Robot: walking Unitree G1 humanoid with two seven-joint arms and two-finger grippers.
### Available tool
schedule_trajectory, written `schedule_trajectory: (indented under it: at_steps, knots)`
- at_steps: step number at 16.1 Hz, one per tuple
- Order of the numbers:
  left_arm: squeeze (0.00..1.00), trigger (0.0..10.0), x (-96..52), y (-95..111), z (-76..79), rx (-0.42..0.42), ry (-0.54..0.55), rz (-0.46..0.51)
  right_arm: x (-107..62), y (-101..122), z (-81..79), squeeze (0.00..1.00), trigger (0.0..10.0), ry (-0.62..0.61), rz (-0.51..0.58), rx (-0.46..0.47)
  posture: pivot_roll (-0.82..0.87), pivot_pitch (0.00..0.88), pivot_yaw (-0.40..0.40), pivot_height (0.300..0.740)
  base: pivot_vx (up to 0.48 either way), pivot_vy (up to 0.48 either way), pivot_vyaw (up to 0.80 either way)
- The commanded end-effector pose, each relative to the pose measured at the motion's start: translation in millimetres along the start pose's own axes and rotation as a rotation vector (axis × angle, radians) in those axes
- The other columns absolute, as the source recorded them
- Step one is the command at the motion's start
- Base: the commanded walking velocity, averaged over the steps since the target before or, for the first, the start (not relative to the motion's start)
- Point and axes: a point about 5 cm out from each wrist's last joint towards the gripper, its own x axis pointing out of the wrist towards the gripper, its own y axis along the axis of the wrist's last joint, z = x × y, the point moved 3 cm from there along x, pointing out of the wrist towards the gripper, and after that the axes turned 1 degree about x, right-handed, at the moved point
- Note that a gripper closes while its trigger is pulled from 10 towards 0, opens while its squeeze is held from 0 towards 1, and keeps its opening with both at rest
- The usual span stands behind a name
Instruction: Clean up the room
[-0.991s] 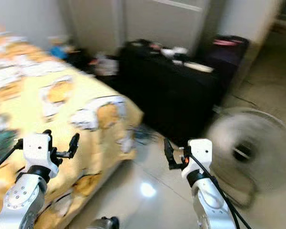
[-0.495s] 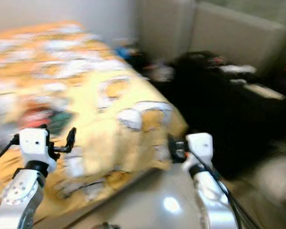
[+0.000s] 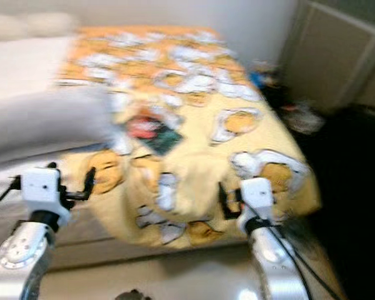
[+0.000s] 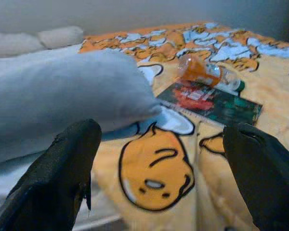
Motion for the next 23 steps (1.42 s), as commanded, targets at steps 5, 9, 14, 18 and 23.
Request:
schedule_trajectory:
  at_steps: [5, 9, 14, 18, 23]
  knots:
    - [0.0, 10.0, 3.9, 3.1, 9.0, -0.003, -0.054, 0.018, 4.9, 8.4, -0.4, 0.0, 10.0, 0.019, 0.024, 0.006, 0.01, 0.0, 0.011, 0.74, 0.274, 0.0, 0.0]
    - [0.0, 10.0, -1.4, 0.4, 10.5, -0.007, -0.051, 0.019, 7.2, 10.9, -8.9, 0.0, 10.0, 0.096, 0.035, -0.031, 0.02, 0.0, -0.017, 0.74, 0.303, 0.0, 0.36]
    - [0.0, 10.0, -3.8, 0.1, 9.9, -0.006, -0.045, 0.023, 15.0, 13.8, -0.4, 0.0, 10.0, 0.063, 0.04, -0.031, 0.03, 0.0, -0.021, 0.74, 0.303, 0.0, 0.45]
    - [0.0, 10.0, -2.1, 1.7, 10.9, -0.007, -0.058, 0.029, 12.4, 10.3, 0.5, 0.0, 10.0, 0.042, 0.034, -0.024, 0.02, 0.0, -0.008, 0.74, 0.339, 0.0, 0.0]
    - [0.0, 10.0, -1.3, 0.7, 14.1, 0.003, -0.082, 0.025, 9.3, 7.8, 3.5, 0.0, 10.0, 0.019, 0.029, -0.024, 0.01, 0.0, 0.003, 0.74, 0.34, 0.0, 0.0]
